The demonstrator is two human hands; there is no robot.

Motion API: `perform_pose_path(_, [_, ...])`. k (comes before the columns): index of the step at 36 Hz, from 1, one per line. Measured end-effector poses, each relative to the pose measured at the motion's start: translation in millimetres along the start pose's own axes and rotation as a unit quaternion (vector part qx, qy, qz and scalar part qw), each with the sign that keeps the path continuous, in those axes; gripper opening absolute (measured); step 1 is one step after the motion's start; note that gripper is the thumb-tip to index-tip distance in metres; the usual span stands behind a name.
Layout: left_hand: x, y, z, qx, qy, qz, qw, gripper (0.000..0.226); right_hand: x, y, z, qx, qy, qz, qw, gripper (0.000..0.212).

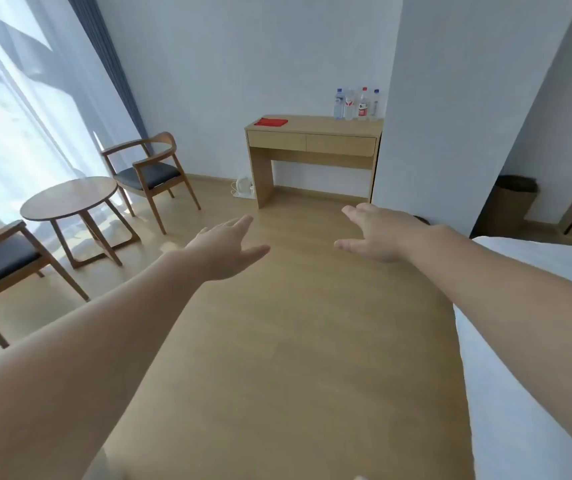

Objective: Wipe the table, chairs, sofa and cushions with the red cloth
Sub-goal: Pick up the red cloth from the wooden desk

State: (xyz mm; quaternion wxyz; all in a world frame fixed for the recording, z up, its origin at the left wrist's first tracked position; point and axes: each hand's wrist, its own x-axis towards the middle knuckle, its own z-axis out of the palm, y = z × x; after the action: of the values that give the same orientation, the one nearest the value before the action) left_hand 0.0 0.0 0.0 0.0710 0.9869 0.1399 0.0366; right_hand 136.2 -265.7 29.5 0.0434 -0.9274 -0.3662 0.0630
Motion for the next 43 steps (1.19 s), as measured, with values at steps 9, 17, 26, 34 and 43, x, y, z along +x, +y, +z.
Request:
perform_pose_path(9, [73,-6,26,0.024,-0.014,-0.006,1.0,0.087,77,27,8,-0.012,-0.008,-0.006,1.0,0.082])
perform_pose_path(17, [164,-8,39,0.026,-0.011,-0.04,0.999,0.088,164,71,3,-0.007,-0.012,-0.024,1.0,0.08])
perform_pose_path(26, [240,-10,59,0.021,-0.017,-0.065,0.998,0.084,244,114,-3,-0.022,-0.022,-0.037,0.999,0.079])
perform_pose_path(34, [310,-31,64,-0.008,-0.002,-0.086,0.996,0.079,320,129,-4,-0.042,-0.022,-0.041,0.998,0.079])
perform_pose_path(43, [408,-87,74,-0.02,0.003,-0.077,0.997,0.077,436,122,2,-0.063,-0.011,-0.036,0.997,0.081])
